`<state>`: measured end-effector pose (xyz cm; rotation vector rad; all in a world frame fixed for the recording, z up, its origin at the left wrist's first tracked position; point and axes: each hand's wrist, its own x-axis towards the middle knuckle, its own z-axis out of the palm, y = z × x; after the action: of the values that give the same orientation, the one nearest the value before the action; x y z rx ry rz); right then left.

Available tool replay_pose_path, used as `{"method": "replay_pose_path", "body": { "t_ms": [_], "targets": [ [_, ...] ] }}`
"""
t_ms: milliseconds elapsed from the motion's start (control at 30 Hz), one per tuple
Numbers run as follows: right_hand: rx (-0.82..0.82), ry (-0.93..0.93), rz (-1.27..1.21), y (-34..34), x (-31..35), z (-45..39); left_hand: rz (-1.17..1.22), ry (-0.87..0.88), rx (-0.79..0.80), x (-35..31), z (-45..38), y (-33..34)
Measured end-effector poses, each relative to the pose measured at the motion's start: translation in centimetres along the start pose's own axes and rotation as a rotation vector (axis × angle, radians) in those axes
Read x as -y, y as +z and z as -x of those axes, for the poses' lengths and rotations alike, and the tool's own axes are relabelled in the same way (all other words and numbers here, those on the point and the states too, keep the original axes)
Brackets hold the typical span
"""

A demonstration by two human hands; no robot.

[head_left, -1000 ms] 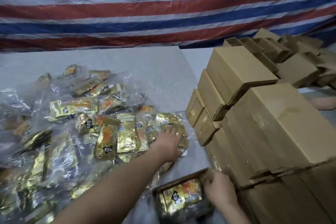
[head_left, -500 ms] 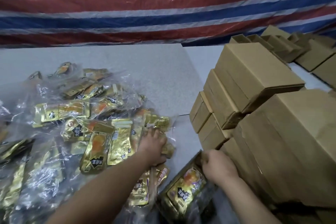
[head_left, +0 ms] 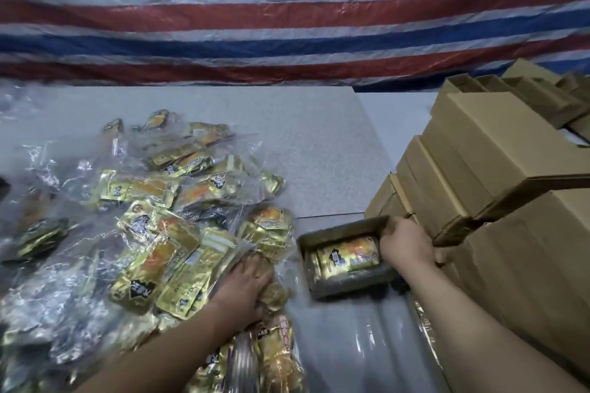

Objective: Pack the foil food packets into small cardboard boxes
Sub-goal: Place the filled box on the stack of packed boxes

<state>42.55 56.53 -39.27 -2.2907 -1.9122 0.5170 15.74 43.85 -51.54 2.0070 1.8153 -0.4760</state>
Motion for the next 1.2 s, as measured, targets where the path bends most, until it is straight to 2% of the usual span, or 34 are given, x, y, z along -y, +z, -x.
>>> {"method": "replay_pose_path", "body": {
  "t_ms": [167,367,467,600,700,800,933,1100,1200],
  "targets": [
    [-0.068,0.076,-0.143,1.5,2.0,-2.7,-0.059,-0.005,-0.028,0.7,0.9,0.7],
    [-0.079,0.020,-0.109,1.5,4.5,-6.6,-0.244,0.025,-0.029,0.1,0.4,0.2],
    [-0.127,0.024,-0.120,1.4,5.6,-7.2,-0.304,-0.012,-0.016,-0.7,0.6,0.2],
    [-0.200,-0.112,-0.068,1.6,6.5,-6.9,-0.343,-0.020,-0.009,-1.7,1.3,-0.1],
    [-0.119,-0.217,0.000,1.7,6.9,-6.2,-0.343,0.004,0.002,-2.7,1.9,-0.2],
    [-0.033,-0.240,0.090,1.3,6.6,-6.1,-0.269,0.062,-0.007,-3.6,2.7,-0.6],
    [-0.126,-0.306,0.094,0.4,7.0,-4.8,-0.078,0.099,-0.075,-3.7,5.9,-2.5],
    [-0.108,-0.350,-0.087,-0.3,9.5,2.9,0.210,-0.018,-0.127,-1.8,13.1,-5.9],
    [-0.071,-0.405,-0.202,0.1,11.2,9.7,0.454,-0.133,-0.271,0.2,18.4,-6.6]
  ]
}}
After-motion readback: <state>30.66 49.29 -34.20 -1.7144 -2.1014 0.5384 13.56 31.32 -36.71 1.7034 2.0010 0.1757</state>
